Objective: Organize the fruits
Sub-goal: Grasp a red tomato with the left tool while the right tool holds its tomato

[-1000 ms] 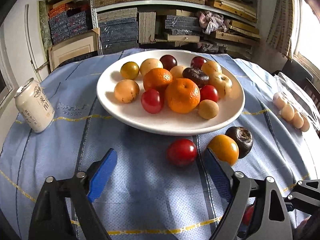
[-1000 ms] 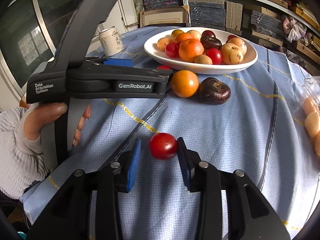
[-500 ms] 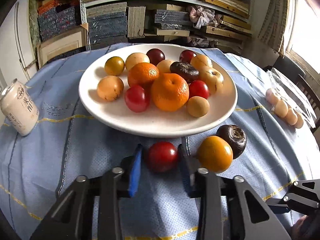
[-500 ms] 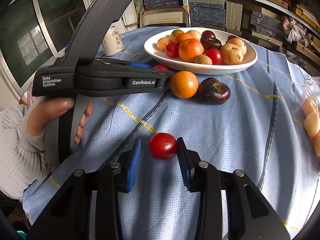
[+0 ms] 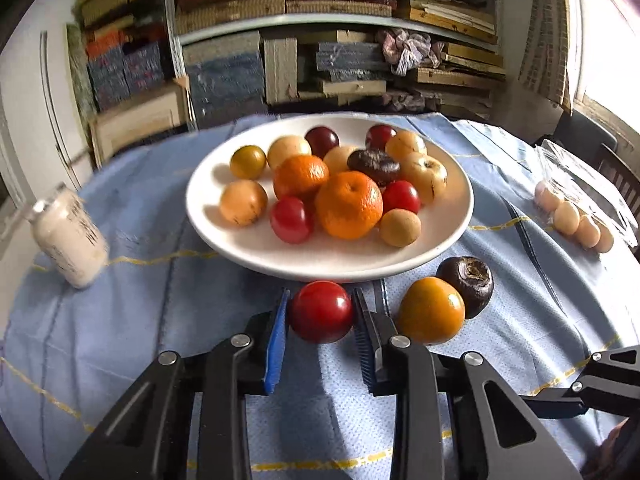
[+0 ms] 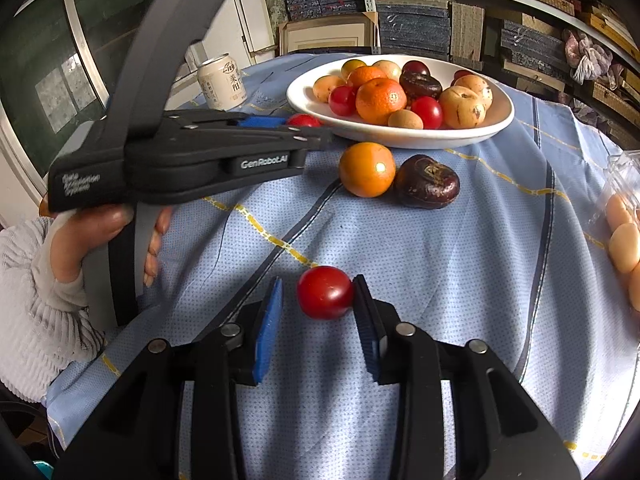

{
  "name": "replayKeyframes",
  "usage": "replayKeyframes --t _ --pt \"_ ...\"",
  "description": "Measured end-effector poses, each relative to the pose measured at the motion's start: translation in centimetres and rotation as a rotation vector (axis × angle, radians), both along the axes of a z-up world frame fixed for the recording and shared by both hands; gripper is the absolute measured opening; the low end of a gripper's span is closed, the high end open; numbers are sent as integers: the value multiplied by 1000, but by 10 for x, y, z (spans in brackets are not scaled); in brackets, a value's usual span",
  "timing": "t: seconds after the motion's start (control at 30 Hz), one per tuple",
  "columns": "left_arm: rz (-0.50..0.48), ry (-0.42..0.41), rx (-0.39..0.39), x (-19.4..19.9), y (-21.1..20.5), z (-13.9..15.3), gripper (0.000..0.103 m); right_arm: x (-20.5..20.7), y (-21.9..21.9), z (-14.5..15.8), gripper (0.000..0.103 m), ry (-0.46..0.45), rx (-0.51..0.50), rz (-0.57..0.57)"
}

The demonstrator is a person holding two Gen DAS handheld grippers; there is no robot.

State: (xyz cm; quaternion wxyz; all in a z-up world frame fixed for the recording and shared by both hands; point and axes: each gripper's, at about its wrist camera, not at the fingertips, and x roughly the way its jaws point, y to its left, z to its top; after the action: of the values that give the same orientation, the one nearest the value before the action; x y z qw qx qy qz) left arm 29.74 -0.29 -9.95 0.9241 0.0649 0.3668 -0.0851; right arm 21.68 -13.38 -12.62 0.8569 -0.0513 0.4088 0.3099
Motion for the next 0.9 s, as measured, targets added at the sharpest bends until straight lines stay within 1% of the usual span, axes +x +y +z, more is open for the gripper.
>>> replayKeyframes --t 0.1,0.13,0.17,0.2,0.9 --pt "5 -43 37 -8 -4 4 31 0 0 0 35 -1 0 0" --pt "6 -52 43 -9 -5 5 31 0 -1 0 33 -1 1 -3" --pt "8 -59 48 -10 -6 6 31 1 -2 0 28 2 5 -5" --pt "11 -67 49 -11 -5 8 31 2 -3 0 27 7 13 -6" --pt "80 -208 101 -31 0 30 31 1 -15 3 26 -14 26 -20"
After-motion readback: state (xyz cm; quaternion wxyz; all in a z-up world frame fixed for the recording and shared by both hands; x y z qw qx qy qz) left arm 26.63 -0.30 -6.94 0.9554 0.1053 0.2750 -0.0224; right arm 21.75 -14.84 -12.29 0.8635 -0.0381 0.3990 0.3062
